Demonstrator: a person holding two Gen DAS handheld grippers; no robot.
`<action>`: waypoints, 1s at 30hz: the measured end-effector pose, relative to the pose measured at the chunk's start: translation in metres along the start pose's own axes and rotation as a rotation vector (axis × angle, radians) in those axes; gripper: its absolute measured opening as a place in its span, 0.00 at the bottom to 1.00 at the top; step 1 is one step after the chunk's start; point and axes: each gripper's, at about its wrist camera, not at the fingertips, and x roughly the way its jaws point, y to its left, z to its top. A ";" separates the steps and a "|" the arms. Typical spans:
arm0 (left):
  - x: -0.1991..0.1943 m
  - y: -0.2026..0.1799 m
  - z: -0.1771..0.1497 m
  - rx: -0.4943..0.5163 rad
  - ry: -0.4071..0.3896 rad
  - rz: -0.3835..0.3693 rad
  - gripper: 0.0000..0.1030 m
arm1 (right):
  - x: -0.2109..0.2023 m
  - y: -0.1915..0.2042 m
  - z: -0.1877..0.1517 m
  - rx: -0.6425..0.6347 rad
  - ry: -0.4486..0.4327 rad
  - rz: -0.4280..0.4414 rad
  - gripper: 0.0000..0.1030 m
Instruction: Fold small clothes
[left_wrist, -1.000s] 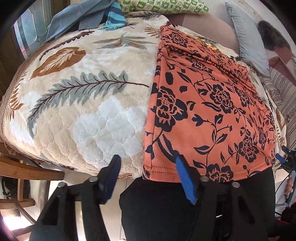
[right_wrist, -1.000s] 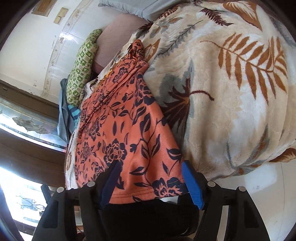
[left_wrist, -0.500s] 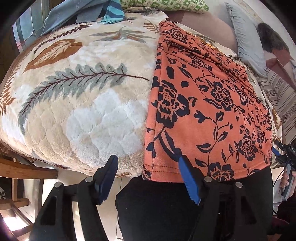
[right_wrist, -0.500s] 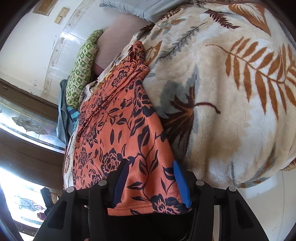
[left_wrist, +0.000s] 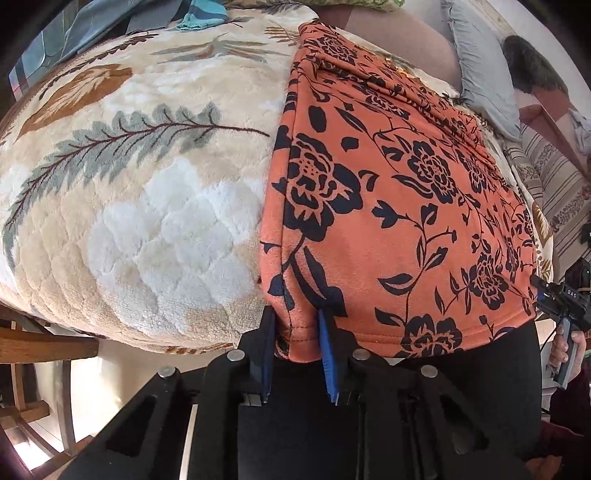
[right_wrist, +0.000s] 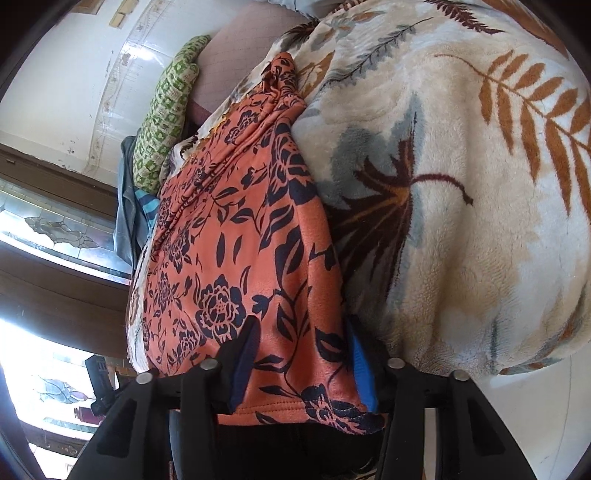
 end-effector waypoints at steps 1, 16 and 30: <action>0.001 0.000 0.001 0.000 0.001 -0.002 0.22 | 0.000 0.001 -0.002 -0.007 0.002 -0.007 0.32; -0.001 0.009 0.005 -0.043 -0.004 -0.033 0.16 | 0.008 0.020 -0.010 -0.098 0.013 -0.036 0.58; -0.053 0.011 0.022 -0.072 -0.139 -0.176 0.10 | -0.049 0.035 0.003 -0.025 -0.090 0.141 0.10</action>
